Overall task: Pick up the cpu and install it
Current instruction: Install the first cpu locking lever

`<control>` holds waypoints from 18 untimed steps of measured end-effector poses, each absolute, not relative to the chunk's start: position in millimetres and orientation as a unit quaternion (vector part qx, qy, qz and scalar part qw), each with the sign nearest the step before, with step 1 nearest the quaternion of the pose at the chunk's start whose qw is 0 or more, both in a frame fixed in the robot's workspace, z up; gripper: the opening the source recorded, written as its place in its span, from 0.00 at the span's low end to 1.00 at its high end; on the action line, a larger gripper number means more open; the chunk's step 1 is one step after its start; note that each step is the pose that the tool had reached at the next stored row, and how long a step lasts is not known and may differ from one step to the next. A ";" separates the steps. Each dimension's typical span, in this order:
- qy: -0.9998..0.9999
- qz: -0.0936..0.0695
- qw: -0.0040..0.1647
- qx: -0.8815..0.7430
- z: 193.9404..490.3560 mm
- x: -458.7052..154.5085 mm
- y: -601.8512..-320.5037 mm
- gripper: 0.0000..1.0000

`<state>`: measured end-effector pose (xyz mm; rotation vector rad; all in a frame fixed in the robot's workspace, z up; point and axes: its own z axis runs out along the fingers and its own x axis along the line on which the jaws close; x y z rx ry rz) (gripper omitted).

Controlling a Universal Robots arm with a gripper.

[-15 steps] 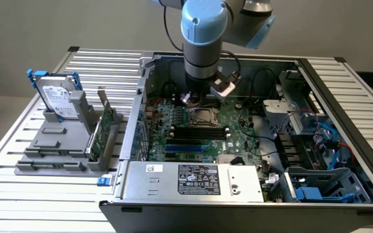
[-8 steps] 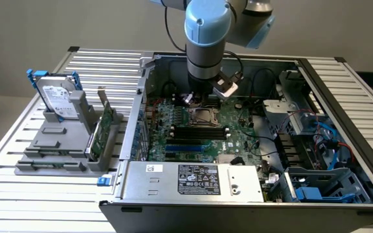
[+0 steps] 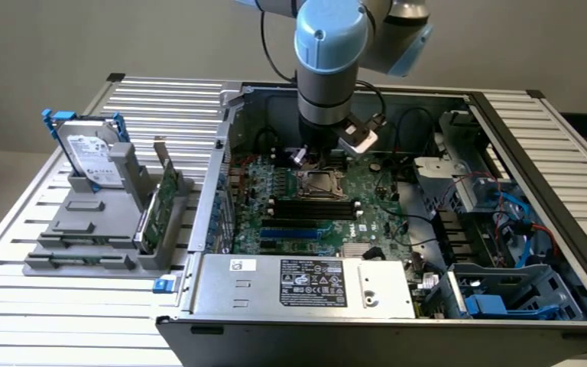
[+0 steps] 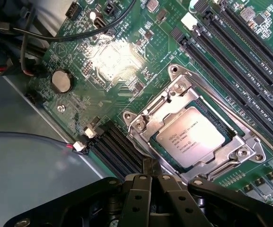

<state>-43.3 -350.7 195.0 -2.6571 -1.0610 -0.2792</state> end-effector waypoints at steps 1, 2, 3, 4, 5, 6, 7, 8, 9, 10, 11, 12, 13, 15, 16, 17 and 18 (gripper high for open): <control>-0.366 -0.096 0.132 -0.916 194.9 -43.2 -350.7 0.11; -0.366 -0.095 0.131 -0.916 194.8 -43.0 -350.7 0.11; -0.366 -0.095 0.129 -0.917 194.7 -43.0 -350.7 0.11; -0.366 -0.094 0.127 -0.917 194.7 -42.9 -350.7 0.11; -0.367 -0.093 0.125 -0.917 194.6 -42.9 -350.8 0.11; -0.367 -0.092 0.123 -0.917 194.5 -42.9 -350.8 0.11; -0.367 -0.091 0.121 -0.918 194.3 -43.0 -350.8 0.11; -0.367 -0.091 0.119 -0.918 194.1 -42.9 -350.8 0.11; -0.367 -0.090 0.117 -0.918 193.9 -42.9 -350.7 0.11; -0.368 -0.089 0.115 -0.919 193.7 -42.9 -350.7 0.11; -0.368 -0.088 0.114 -0.919 193.6 -42.9 -350.7 0.11; -0.368 -0.088 0.113 -0.919 193.6 -42.9 -350.8 0.11; -0.368 -0.088 0.113 -0.919 193.7 -42.9 -350.8 0.11; -0.368 -0.088 0.113 -0.919 197.0 -43.0 -350.8 0.11; -0.368 -0.088 0.113 -0.919 200.1 -43.3 -350.8 0.11; -0.368 -0.088 0.114 -0.919 203.2 -43.5 -350.8 0.11; -0.368 -0.088 0.114 -0.919 206.2 -43.9 -350.8 0.11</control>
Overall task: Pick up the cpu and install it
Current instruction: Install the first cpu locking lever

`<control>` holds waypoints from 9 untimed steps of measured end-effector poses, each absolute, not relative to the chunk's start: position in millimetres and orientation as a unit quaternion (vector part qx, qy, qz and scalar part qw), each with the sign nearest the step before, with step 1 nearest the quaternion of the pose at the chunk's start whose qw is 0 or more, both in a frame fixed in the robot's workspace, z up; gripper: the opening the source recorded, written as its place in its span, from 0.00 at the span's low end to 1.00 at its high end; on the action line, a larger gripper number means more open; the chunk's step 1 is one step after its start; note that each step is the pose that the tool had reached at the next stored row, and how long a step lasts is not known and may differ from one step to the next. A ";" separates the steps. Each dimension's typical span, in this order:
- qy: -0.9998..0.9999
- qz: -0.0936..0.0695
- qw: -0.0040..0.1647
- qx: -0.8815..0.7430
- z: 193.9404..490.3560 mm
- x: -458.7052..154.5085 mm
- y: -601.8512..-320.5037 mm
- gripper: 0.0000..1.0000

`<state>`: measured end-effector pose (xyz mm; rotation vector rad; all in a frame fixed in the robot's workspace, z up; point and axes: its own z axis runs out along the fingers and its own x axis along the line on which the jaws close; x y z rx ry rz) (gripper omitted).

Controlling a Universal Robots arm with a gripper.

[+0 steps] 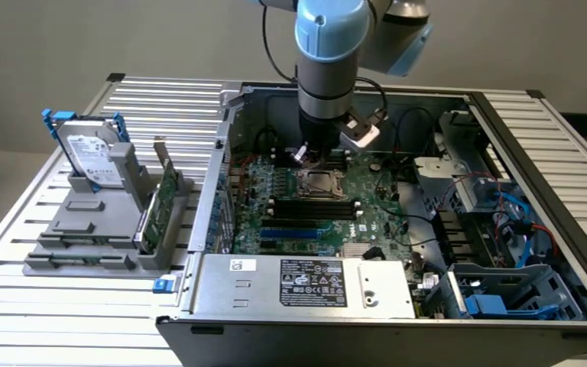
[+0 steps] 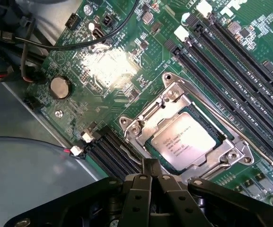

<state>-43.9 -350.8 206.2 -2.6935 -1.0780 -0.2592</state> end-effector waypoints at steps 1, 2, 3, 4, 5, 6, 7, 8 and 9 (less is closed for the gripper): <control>-0.368 -0.088 0.115 -0.919 209.0 -44.4 -350.8 0.11; -0.368 -0.089 0.115 -0.919 211.4 -45.3 -350.8 0.11; -0.368 -0.089 0.116 -0.919 213.3 -46.8 -350.8 0.11; -0.368 -0.089 0.116 -0.918 214.2 -48.9 -350.9 0.11; -0.368 -0.089 0.117 -0.918 214.6 -51.5 -351.0 0.11; -0.368 -0.089 0.117 -0.918 214.8 -53.8 -351.0 0.11; -0.368 -0.089 0.117 -0.918 214.9 -56.4 -351.0 0.11; -0.368 -0.088 0.117 -0.918 214.8 -58.8 -351.0 0.11; -0.369 -0.088 0.118 -0.918 214.8 -61.1 -351.0 0.11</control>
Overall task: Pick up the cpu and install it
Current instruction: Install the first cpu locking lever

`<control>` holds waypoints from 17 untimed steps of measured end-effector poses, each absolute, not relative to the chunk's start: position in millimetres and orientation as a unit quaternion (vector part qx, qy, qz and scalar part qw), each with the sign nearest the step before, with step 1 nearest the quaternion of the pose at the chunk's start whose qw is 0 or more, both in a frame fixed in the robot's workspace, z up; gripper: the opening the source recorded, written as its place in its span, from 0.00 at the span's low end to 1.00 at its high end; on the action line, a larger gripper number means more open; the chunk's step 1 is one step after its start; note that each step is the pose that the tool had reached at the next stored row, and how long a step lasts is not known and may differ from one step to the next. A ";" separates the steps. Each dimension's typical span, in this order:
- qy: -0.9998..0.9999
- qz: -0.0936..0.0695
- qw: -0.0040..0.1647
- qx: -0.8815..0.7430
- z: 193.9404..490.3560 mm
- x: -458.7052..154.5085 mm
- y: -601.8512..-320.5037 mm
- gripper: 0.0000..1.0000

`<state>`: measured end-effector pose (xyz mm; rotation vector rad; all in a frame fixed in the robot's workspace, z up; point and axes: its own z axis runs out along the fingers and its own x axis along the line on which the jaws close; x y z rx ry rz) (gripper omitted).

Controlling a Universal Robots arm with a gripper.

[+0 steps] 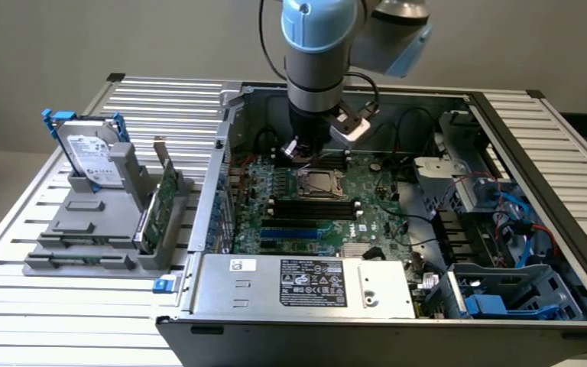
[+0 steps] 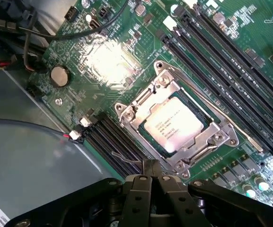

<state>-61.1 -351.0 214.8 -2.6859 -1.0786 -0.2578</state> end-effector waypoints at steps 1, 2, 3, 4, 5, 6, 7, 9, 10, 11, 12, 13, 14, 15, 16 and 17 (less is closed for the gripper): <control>-0.369 -0.088 0.118 -0.918 214.8 -63.6 -351.0 0.11; -0.369 -0.088 0.118 -0.918 214.8 -66.4 -351.0 0.11; -0.369 -0.087 0.118 -0.918 214.8 -69.5 -351.0 0.11; -0.369 -0.087 0.118 -0.918 214.9 -72.3 -350.9 0.11; -0.369 -0.086 0.119 -0.918 215.2 -74.1 -350.8 0.11; -0.369 -0.085 0.119 -0.918 215.5 -74.7 -350.7 0.11; -0.369 -0.085 0.120 -0.918 215.8 -74.7 -350.7 0.11; -0.369 -0.085 0.120 -0.918 215.8 -74.8 -350.3 0.11; -0.369 -0.085 0.121 -0.918 215.8 -74.8 -350.3 0.11; -0.369 -0.085 0.121 -0.918 215.7 -74.8 -350.2 0.11; -0.369 -0.086 0.121 -0.918 215.5 -74.8 -349.9 0.11; -0.369 -0.086 0.121 -0.918 215.2 -74.9 -349.7 0.11; -0.369 -0.086 0.121 -0.918 214.6 -74.8 -349.5 0.11; -0.369 -0.086 0.121 -0.918 213.6 -74.8 -349.2 0.11; -0.369 -0.087 0.121 -0.918 212.2 -74.8 -348.9 0.11; -0.369 -0.087 0.122 -0.917 210.6 -74.9 -348.5 0.11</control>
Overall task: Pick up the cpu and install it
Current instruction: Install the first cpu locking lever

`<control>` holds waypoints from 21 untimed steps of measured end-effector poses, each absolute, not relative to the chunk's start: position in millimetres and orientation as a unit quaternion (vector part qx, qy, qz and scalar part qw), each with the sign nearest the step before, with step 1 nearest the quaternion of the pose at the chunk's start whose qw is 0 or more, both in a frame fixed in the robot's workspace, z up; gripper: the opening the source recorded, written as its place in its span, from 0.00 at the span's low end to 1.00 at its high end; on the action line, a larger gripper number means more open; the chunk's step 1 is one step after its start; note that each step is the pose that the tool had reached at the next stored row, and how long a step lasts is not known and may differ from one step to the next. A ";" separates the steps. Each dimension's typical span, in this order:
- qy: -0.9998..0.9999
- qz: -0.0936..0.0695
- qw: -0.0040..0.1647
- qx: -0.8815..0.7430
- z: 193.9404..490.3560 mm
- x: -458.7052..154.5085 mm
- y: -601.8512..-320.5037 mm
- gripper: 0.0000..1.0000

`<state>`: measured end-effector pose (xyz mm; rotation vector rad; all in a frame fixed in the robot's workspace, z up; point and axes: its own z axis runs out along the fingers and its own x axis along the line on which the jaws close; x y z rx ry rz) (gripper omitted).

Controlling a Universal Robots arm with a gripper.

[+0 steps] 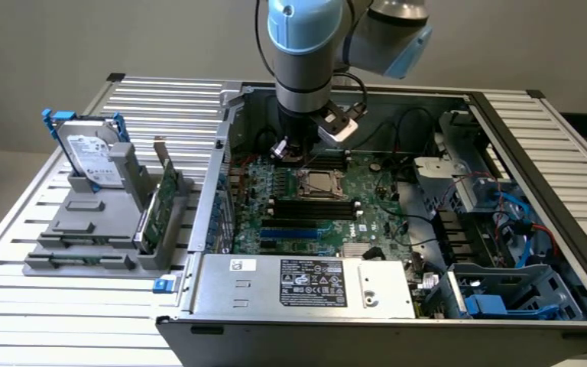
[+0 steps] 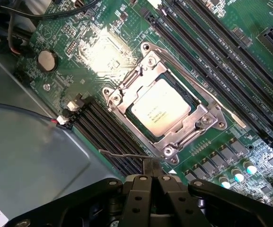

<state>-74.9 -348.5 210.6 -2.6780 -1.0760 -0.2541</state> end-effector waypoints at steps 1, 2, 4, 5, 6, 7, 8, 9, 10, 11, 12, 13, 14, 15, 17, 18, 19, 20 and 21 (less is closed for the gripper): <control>-0.369 -0.087 0.122 -0.917 209.1 -74.9 -348.1 0.11; -0.368 -0.088 0.123 -0.917 207.6 -74.9 -347.5 0.11; -0.368 -0.089 0.125 -0.917 205.2 -74.8 -345.6 0.11; -0.368 -0.089 0.127 -0.917 204.5 -74.8 -344.6 0.11; -0.368 -0.090 0.128 -0.917 204.1 -74.7 -344.0 0.11; -0.368 -0.090 0.129 -0.916 204.1 -74.6 -343.9 0.11; -0.368 -0.090 0.129 -0.916 204.0 -74.4 -343.8 0.11; -0.368 -0.090 0.129 -0.916 204.1 -74.4 -343.9 0.11; -0.368 -0.090 0.129 -0.916 204.1 -74.3 -343.8 0.11; -0.368 -0.090 0.129 -0.916 204.2 -74.2 -343.9 0.11; -0.368 -0.089 0.129 -0.916 204.3 -73.9 -343.8 0.11; -0.368 -0.089 0.129 -0.917 204.3 -73.5 -343.9 0.11; -0.368 -0.089 0.129 -0.917 204.3 -73.0 -343.8 0.11; -0.368 -0.089 0.129 -0.917 204.3 -72.1 -343.8 0.11; -0.368 -0.088 0.126 -0.917 204.4 -70.8 -343.8 0.11; -0.368 -0.087 0.125 -0.917 204.5 -70.5 -343.8 0.11; -0.368 -0.086 0.123 -0.918 204.5 -70.1 -343.8 0.11; -0.368 -0.085 0.121 -0.918 204.6 -69.8 -343.8 0.11; -0.369 -0.084 0.120 -0.918 204.5 -69.4 -343.8 0.11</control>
